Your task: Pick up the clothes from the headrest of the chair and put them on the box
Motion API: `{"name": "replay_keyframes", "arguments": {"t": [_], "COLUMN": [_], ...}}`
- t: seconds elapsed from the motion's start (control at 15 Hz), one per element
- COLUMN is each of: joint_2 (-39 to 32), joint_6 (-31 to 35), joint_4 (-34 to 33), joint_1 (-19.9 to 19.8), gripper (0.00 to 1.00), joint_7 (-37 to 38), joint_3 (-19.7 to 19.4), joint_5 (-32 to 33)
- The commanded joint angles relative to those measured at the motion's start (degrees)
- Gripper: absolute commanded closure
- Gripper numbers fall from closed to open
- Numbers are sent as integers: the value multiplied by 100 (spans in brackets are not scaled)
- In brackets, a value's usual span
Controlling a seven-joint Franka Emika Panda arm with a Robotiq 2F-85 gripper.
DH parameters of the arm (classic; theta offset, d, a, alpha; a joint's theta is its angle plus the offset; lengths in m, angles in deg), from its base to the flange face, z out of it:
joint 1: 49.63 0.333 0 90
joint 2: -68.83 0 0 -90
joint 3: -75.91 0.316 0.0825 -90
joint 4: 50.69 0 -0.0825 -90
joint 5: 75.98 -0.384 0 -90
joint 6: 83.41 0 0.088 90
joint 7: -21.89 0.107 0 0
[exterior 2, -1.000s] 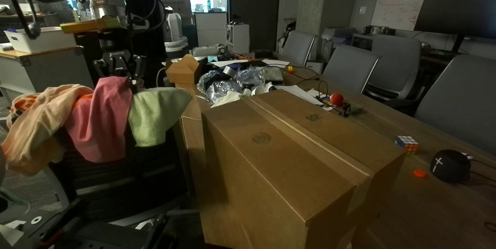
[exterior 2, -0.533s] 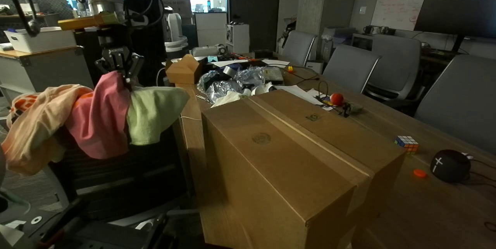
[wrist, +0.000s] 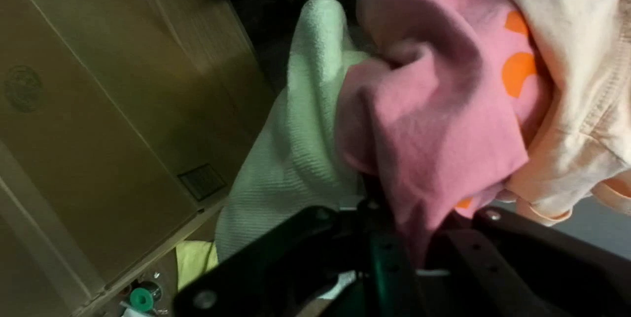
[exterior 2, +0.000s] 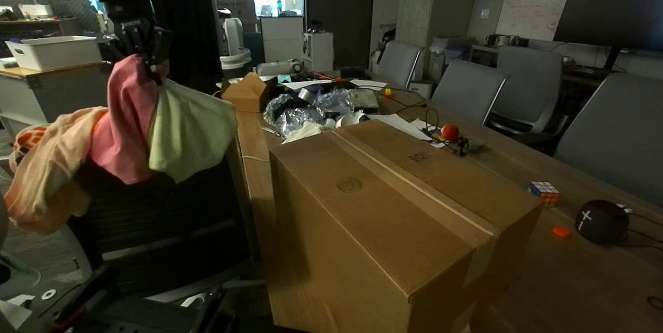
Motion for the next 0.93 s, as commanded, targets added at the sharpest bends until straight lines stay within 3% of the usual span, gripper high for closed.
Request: {"name": "replay_keyframes", "arguments": {"t": [0.0, 0.47, 0.87], "joint_2": [547, 1228, 1684], "joint_6": [-268, -249, -129], "joint_4": [-94, -187, -177], "joint_1": [-14, -154, -622], "gripper": [98, 98, 98], "joint_7": [303, 431, 687], "joint_3": [34, -65, -590], "joint_5": [-38, -255, -777]}}
